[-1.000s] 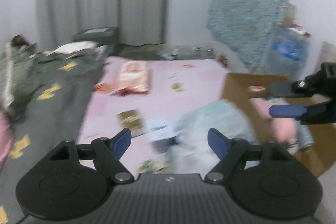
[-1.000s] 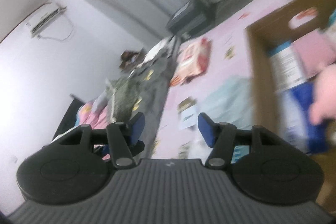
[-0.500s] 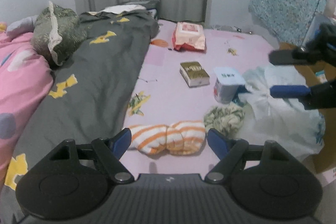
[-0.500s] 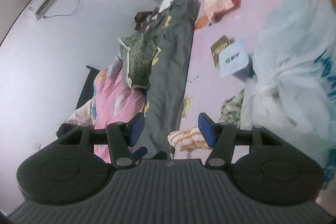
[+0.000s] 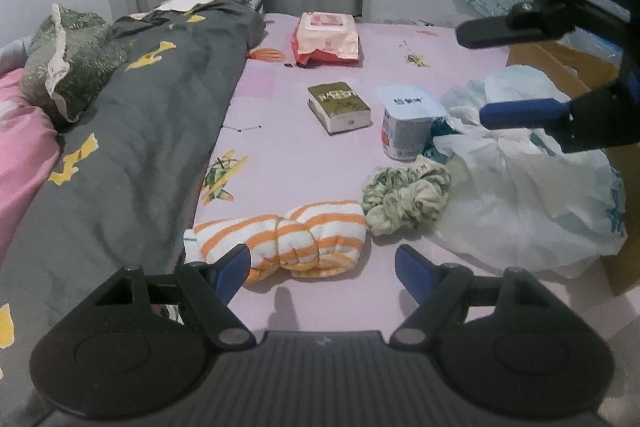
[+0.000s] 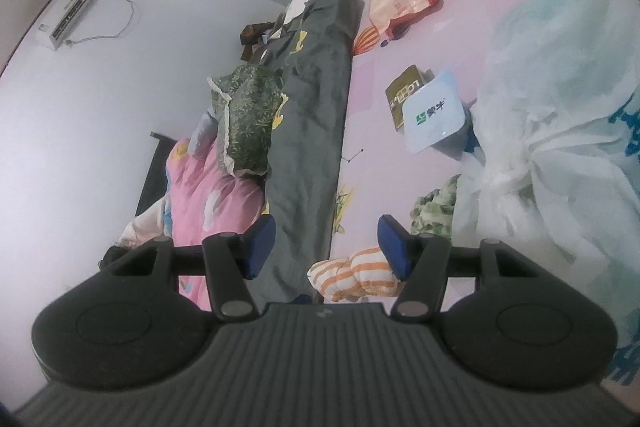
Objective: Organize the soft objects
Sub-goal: 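Move the open right gripper back over the bed toward the white yogurt cup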
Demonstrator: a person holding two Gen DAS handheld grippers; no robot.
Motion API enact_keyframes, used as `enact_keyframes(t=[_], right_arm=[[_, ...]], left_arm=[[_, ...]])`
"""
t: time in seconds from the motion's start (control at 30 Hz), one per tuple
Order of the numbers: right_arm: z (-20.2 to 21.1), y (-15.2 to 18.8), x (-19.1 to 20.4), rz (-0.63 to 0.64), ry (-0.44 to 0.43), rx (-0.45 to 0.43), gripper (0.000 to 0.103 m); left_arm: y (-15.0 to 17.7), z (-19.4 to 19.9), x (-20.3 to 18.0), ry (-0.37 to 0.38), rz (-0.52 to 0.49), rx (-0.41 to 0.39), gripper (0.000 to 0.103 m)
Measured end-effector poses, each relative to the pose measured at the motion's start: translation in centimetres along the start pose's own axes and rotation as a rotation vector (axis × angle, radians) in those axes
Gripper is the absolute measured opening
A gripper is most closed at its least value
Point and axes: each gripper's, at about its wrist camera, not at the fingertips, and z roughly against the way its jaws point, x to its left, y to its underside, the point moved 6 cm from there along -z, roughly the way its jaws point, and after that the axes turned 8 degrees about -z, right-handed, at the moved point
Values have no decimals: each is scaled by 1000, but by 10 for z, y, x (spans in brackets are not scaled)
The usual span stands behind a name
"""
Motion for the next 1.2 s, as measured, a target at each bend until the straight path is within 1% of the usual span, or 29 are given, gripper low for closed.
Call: enact_keyframes(t=[0.2, 0.37, 0.53, 0.73, 0.97, 1.1, 1.2], right_arm=[[-17, 3, 8, 21, 2, 35, 58], [-25, 2, 10, 23, 10, 47, 58], [-28, -3, 9, 23, 29, 44, 58], [-20, -18, 17, 36, 19, -5, 58], [-4, -28, 16, 40, 50, -58, 60], [0, -32, 17, 48, 61, -74, 60], [-1, -35, 18, 55, 69, -72, 61]], left_arm=[[5, -9, 1, 36, 18, 20, 81], [9, -21, 6, 37, 30, 48, 80], [12, -24, 15, 48, 60, 49, 80], [13, -28, 29, 35, 88, 46, 80], [9, -32, 49, 55, 166, 33, 80], [5, -23, 55, 51, 177, 2, 80], [2, -16, 56, 17, 163, -12, 80]])
